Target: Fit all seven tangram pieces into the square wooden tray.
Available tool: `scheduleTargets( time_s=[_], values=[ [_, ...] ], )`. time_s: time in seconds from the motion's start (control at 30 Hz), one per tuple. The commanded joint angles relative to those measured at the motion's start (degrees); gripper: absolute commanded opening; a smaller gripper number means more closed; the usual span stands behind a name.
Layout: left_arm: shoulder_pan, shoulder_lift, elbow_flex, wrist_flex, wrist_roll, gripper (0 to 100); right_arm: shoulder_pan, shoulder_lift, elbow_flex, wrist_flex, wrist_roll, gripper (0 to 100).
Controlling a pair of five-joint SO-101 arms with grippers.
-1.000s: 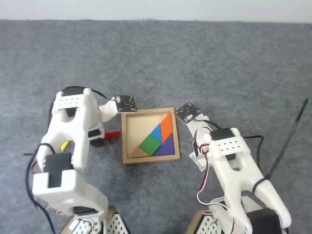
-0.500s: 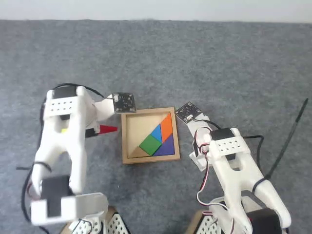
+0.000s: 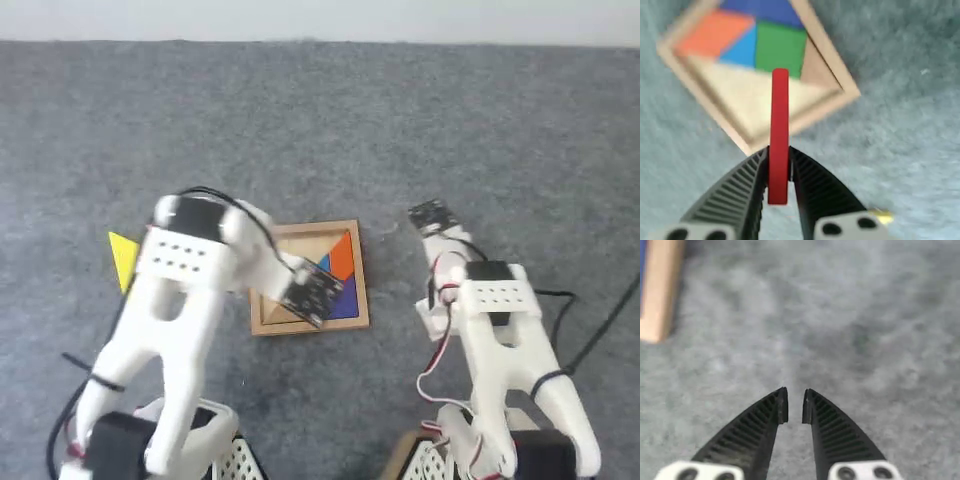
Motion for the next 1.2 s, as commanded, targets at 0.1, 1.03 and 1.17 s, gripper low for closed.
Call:
scheduleTargets(
  time_s=[0.1, 1.03, 1.17],
  values=[
    [9.8, 10.3, -0.6, -7.6, -1.1, 1, 4.7, -2.9, -3.3, -3.9, -4.1, 6.6],
    [10.3, 18.0, -3.6, -29.1, 7.2, 26, 4.4, -2.4, -3.3, -4.8, -4.1, 6.6],
    [10.6, 18.4, -3.3, -32.8, 12.0, 26, 4.4, -2.4, -3.3, -4.8, -4.1, 6.6]
  ],
)
